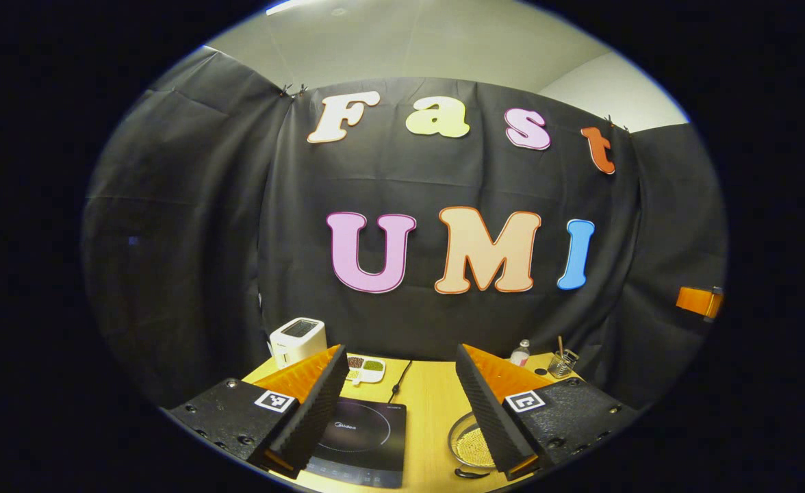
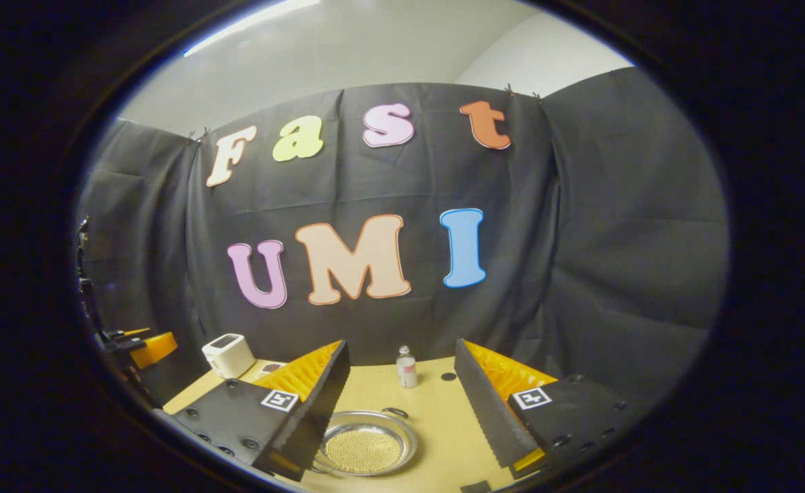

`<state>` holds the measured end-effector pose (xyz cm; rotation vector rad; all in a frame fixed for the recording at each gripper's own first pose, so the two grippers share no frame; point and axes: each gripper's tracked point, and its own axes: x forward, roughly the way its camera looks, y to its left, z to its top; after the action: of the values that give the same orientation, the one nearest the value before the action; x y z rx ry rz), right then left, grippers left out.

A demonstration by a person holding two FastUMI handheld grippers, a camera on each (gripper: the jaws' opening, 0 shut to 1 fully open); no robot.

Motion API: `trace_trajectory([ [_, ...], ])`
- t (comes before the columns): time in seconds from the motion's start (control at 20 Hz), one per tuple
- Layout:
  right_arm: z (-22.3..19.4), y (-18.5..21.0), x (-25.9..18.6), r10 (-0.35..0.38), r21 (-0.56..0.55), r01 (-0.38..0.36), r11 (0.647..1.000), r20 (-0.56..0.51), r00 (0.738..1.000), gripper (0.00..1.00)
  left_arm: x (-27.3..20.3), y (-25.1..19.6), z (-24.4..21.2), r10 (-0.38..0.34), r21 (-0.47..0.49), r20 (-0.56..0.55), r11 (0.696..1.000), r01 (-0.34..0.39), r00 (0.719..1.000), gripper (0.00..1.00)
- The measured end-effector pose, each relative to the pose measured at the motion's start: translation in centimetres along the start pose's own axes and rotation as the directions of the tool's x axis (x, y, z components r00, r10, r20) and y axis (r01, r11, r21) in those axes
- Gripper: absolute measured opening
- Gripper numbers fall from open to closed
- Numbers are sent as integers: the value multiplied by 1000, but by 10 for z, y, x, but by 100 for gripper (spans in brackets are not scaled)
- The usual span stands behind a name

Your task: First push the handle of the pot to place it horizontally, then grasp the pot with both hands and set it on the induction cooktop.

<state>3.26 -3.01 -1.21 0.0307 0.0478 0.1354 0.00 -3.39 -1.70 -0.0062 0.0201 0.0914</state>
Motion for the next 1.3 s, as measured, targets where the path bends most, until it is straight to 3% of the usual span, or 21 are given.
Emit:
trace_trajectory([
  [0.15, -2, -6, 5, 20, 12, -20, 1000, -4, 1000, 94, -1, -9, -1, 9, 0, -1, 1000, -9, 1000, 99],
  [0.25, -5, -8, 6, 44, 24, -44, 999, -12, 999, 87, -3, -12, -3, 21, 10, 7, 1000, -21, 1000, 92],
  [0.3, -4, -7, 9, 56, 41, -55, 998, -15, 998, 82, -4, -14, -3, 23, 12, 10, 1000, -23, 1000, 96],
  [0.4, -10, -8, 12, 76, 77, -74, 994, -29, 997, 61, -5, -18, -6, 29, 7, 11, 1000, -29, 1000, 99],
  [0.6, -17, -12, 23, 86, 102, -80, 992, -48, 995, 18, -9, -18, -10, 44, 3, 11, 999, -44, 999, 96],
  [0.65, -18, -14, 25, 76, 95, -71, 993, -50, 996, 10, -9, -16, -12, 52, 6, 12, 999, -52, 999, 96],
  [0.7, -23, -16, 26, 65, 89, -60, 994, -55, 996, 10, -10, -12, -11, 62, 10, 18, 998, -62, 998, 93],
  [0.75, -25, -15, 27, 70, 83, -64, 994, -69, 995, 0, -12, -8, -9, 72, 13, 20, 997, -72, 997, 96],
  [0.8, -33, -9, 29, 80, 76, -74, 994, -88, 993, 0, -13, -5, -10, 80, 15, 20, 997, -81, 997, 92],
  [0.85, -37, -5, 31, 87, 71, -80, 994, -100, 991, 3, -13, -2, -10, 86, 16, 21, 996, -86, 996, 99],
  [0.9, -41, -1, 32, 94, 68, -87, 994, -113, 989, 3, -14, 2, -10, 91, 20, 20, 996, -91, 996, 93],
  [0.95, -46, 4, 34, 104, 67, -96, 993, -130, 986, 0, -15, 8, -10, 97, 28, 17, 995, -97, 995, 96],
  [1.1, -68, 25, 35, 130, 70, -118, 990, -189, 973, 2, -16, 23, -13, 108, 47, 6, 993, -108, 994, 92],
  [1.3, -114, 54, 27, 150, 63, -137, 989, -312, 938, 3, -13, 42, -29, 98, 61, -46, 994, -95, 994, 93],
])
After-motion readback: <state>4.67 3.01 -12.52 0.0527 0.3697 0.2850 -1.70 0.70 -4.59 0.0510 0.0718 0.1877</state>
